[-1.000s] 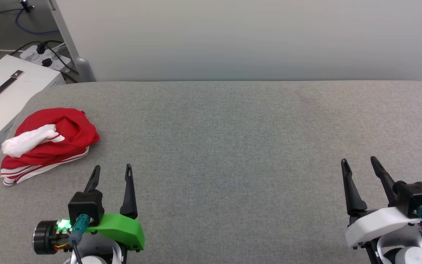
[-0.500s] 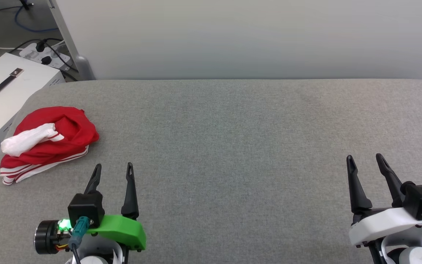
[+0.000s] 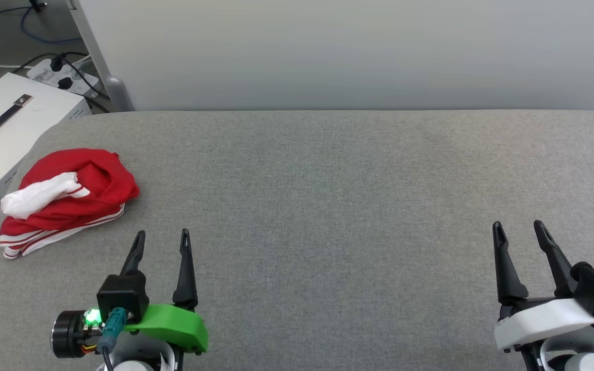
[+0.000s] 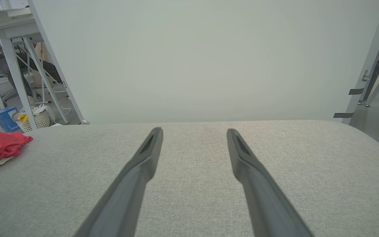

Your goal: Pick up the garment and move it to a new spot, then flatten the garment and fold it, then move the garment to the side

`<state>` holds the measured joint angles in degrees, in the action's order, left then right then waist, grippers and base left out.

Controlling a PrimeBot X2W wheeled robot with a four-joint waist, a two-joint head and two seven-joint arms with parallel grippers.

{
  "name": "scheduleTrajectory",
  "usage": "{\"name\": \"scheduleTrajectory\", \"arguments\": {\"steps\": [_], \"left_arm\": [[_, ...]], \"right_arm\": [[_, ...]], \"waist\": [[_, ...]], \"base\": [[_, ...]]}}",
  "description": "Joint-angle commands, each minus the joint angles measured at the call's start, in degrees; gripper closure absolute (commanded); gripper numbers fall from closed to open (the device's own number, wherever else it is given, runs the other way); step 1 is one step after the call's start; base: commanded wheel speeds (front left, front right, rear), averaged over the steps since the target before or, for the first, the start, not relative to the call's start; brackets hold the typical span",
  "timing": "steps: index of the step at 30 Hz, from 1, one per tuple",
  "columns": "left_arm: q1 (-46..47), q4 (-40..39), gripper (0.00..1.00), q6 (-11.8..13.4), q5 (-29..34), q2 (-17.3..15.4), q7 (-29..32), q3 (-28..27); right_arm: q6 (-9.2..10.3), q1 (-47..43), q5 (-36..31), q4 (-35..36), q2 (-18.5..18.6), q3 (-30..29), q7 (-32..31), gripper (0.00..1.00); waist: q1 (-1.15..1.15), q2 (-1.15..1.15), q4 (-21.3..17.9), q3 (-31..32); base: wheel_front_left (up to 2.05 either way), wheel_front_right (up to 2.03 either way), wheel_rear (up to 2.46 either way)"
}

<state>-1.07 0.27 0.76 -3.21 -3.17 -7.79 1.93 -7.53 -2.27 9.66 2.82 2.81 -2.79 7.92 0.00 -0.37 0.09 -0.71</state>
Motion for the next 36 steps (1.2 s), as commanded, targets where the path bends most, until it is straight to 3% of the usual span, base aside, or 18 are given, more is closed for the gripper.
{"name": "scheduleTrajectory", "arguments": {"steps": [1,36], "left_arm": [[-0.02,0.17,0.0,0.42,-0.77,0.17,-0.69,0.23],[-0.28,1.62,0.0,0.47,-1.3,0.25,-4.97,1.48]], "right_arm": [[0.02,-0.64,0.72,0.37,0.05,-0.12,0.66,0.0],[0.04,-2.53,1.76,0.7,0.06,0.31,4.88,0.0]], "waist": [[0.0,0.21,0.01,-0.05],[0.0,0.31,0.71,-0.5]], "base": [[0.0,0.0,0.0],[0.0,0.0,0.0]]}}
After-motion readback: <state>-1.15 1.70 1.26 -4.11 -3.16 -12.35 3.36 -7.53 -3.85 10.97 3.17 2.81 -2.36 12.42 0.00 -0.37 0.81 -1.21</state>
